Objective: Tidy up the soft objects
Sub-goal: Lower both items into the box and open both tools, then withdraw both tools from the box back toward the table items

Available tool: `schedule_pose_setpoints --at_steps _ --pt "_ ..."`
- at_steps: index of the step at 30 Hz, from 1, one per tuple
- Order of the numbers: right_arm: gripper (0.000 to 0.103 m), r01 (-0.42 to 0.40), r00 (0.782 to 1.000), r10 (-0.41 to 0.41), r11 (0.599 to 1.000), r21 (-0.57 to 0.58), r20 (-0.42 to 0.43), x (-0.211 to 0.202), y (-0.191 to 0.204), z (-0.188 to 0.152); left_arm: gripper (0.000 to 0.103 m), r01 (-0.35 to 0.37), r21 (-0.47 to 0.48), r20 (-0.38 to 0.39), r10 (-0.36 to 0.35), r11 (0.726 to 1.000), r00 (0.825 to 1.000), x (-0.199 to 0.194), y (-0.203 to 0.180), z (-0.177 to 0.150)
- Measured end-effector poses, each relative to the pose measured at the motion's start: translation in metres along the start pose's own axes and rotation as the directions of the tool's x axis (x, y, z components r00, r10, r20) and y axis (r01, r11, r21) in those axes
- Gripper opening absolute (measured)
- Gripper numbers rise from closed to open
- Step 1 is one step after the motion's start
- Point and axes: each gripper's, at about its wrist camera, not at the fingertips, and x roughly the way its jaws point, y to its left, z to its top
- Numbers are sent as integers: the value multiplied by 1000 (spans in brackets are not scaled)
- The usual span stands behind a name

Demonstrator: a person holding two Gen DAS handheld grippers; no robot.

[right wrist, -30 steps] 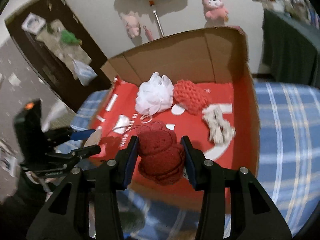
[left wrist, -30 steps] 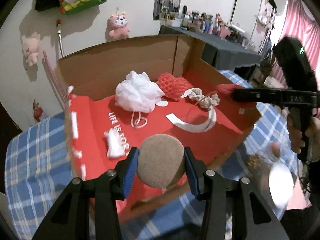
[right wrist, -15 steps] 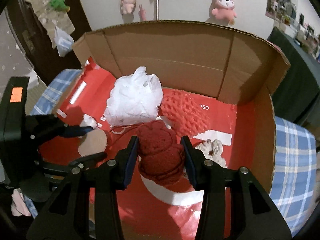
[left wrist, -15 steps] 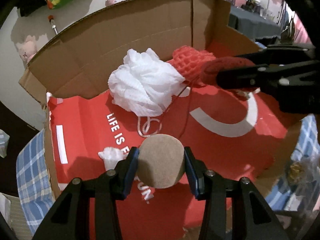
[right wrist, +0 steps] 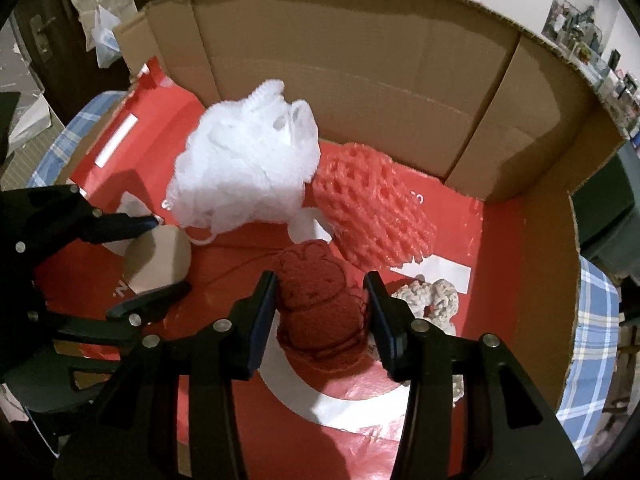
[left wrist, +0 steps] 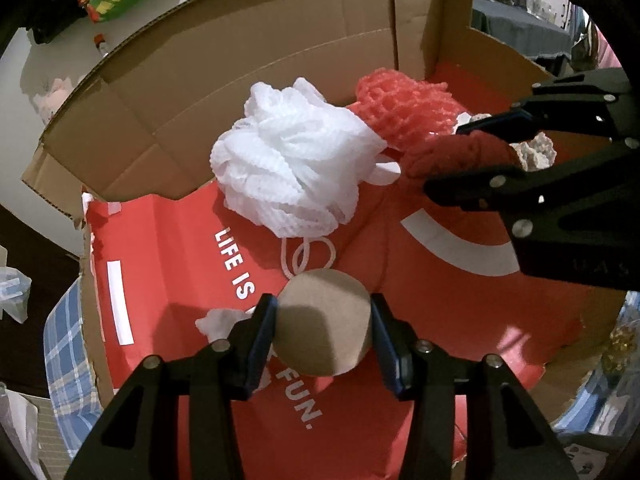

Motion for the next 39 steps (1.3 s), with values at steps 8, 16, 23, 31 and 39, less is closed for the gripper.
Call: schedule_pose_setpoints --at_steps 8,16,23,31,39 --pt "45 51 999 -51 998 -41 -18 8 0 -1 51 -28 27 3 28 999 1000 -2 -4 -1" --pt "60 72 997 -74 996 -51 -31 13 2 -3 59 -37 17 3 37 999 999 0 -1 -3" --pt "60 69 998 -69 996 -57 3 -2 0 1 74 -40 25 59 38 999 998 -22 5 -1" --pt "70 54 995 -53 999 -5 90 -57 -5 -9 90 -39 -24 209 43 999 977 -90 7 -14" --pt "77 47 963 -61 997 59 262 -145 1 -49 100 3 -150 409 60 989 910 -175 -3 -43"
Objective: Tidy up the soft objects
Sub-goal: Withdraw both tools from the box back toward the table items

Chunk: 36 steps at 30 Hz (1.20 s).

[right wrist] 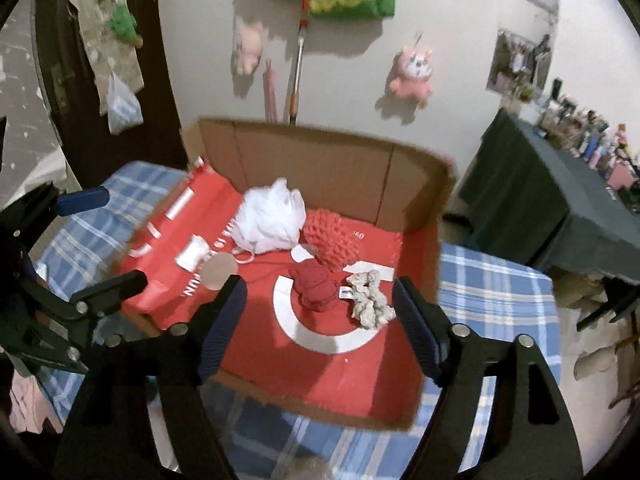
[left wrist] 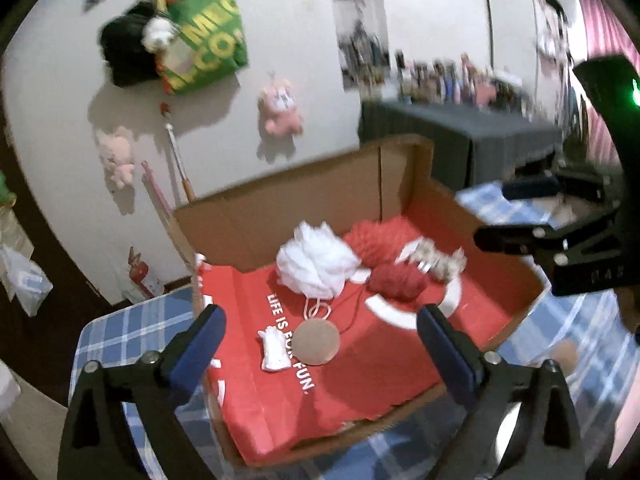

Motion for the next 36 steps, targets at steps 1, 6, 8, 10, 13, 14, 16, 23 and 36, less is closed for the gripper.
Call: schedule_pose_setpoints --at_steps 1,6,8,10,13,14,16,23,36 --pt "80 3 1000 -3 1000 3 16 -10 2 -3 101 6 -18 27 -5 1000 1000 -12 0 -1" --pt "86 12 989 -10 1000 -8 144 -78 12 -22 103 29 -69 155 -18 997 988 -74 -9 -11" --pt "86 17 982 -15 1000 -13 189 -100 18 -31 103 41 -83 186 -25 996 982 -95 -14 -18" --pt "87 20 973 -15 1000 -20 231 -121 25 -44 103 44 -96 219 -22 994 975 -116 -21 -28" --pt "91 14 960 -6 1000 -25 280 -147 37 -66 103 32 -101 265 -4 994 964 -140 -32 -44" --pt "91 10 956 -4 1000 -22 293 -154 40 -74 103 30 -103 274 -1 994 962 -145 -34 -49" --pt "91 10 947 -5 1000 -15 322 -167 48 -91 103 39 -112 290 -4 993 957 -157 -41 -64" --pt "96 48 918 -54 999 26 393 -189 67 -154 103 59 -160 324 -4 985 946 -175 -58 -120" --pt "96 95 954 -124 989 114 273 -115 71 -242 103 84 -254 134 -51 964 990 -102 -75 -202"
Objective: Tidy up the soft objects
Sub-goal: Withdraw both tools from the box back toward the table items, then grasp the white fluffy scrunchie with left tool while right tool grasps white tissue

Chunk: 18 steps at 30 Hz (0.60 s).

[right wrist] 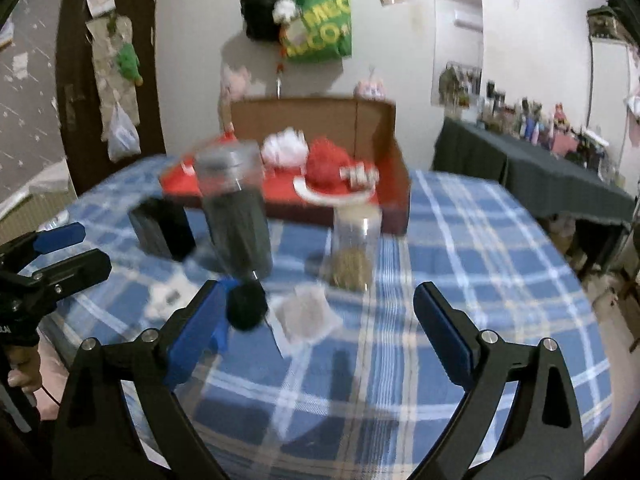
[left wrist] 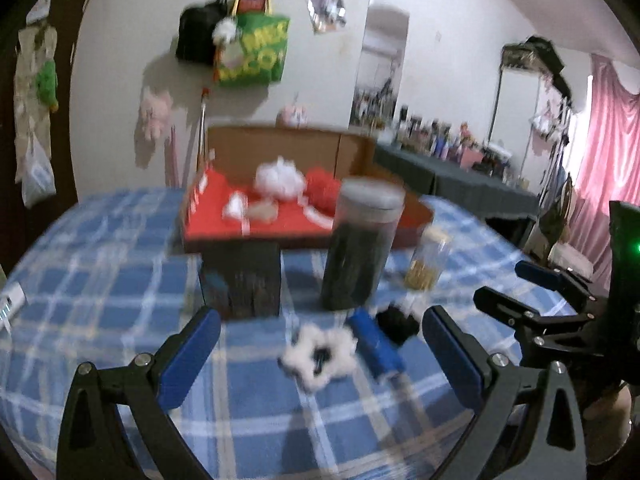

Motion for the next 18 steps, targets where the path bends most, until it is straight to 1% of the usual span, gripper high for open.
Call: schedule_pose_setpoints --at_steps 3,7,10,12,15,16,17,18 --pt "96 -7 998 7 1000 13 -59 20 -5 -13 103 0 -14 -65 -1 1000 998 20 3 -11" --pt "96 -25 992 26 1000 13 -119 40 -10 -23 103 -8 -10 -115 6 1000 993 37 5 -15" --pt "96 -27 989 22 999 -32 -148 52 -9 -25 103 -16 -2 -159 16 1000 987 49 6 -14" --pt "96 -51 983 40 997 -55 -181 61 -8 -27 103 -23 13 -194 25 1000 981 57 5 -14" --pt "95 -53 976 30 994 -99 -214 75 -5 -26 102 -31 31 -239 38 999 970 69 4 -15" --pt "93 -58 974 32 992 -111 -223 78 -3 -25 101 -35 37 -249 43 999 968 72 4 -16" --pt "86 -73 971 43 990 -123 -233 81 -2 -25 98 -39 40 -256 47 998 965 74 3 -17" --pt "82 -82 969 49 988 -128 -242 85 -2 -24 96 -40 40 -263 49 998 964 77 4 -17"
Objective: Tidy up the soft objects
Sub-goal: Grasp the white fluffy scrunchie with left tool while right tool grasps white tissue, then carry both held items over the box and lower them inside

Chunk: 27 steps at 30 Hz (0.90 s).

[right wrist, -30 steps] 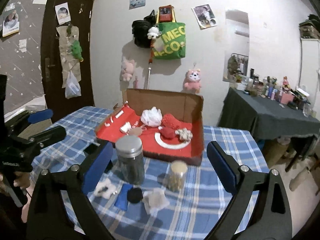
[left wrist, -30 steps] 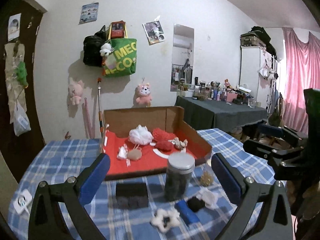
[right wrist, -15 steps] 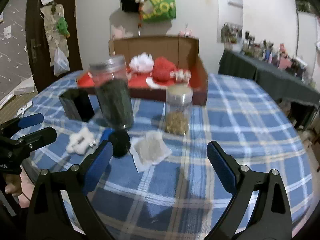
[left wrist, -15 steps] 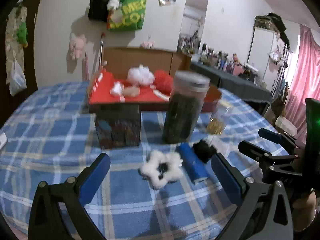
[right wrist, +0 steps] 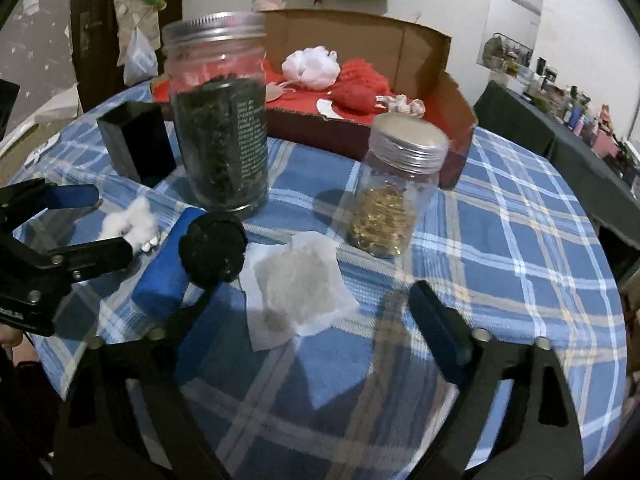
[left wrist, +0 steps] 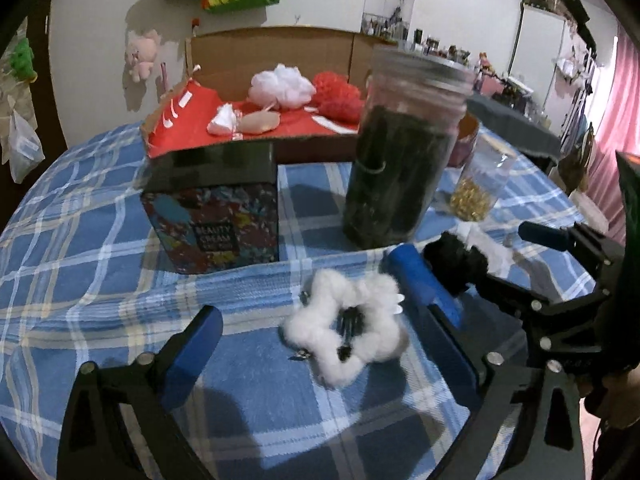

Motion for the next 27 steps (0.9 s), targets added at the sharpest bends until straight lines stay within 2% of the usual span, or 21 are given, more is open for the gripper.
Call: schedule_pose_setpoints --at_steps 2,3,4,5,6,8,12,20,27 --pt "67 1 1000 -1 1000 -18 -16 5 2 2 86 12 -5 -17 -12 1000 1000 5 1 -1" --pt "63 -10 1000 9 1000 -22 -25 8 3 2 84 19 -8 -21 -19 1000 1000 7 2 -2" --pt "54 -25 999 24 999 -25 -37 10 3 2 82 19 -1 -9 -19 1000 1000 7 1 -3" --pt "39 -35 999 34 999 -28 -43 13 4 2 70 28 10 1 -28 1000 1000 6 0 -3" --pt "32 -55 998 54 998 -31 -40 12 4 1 63 36 18 4 -36 999 999 6 0 -3" --pt "20 -65 998 64 997 -37 -27 9 5 -1 60 42 26 9 -42 999 999 5 -1 -3" --pt "17 -70 998 70 997 -27 8 1 5 -6 60 74 22 22 -74 997 997 -1 0 -4" --pt "16 -113 989 111 994 12 96 -24 9 -2 60 80 34 65 -82 996 995 -16 0 2" --pt "16 -127 988 123 991 40 96 -27 7 -1 60 83 29 70 -85 996 994 -21 2 4"
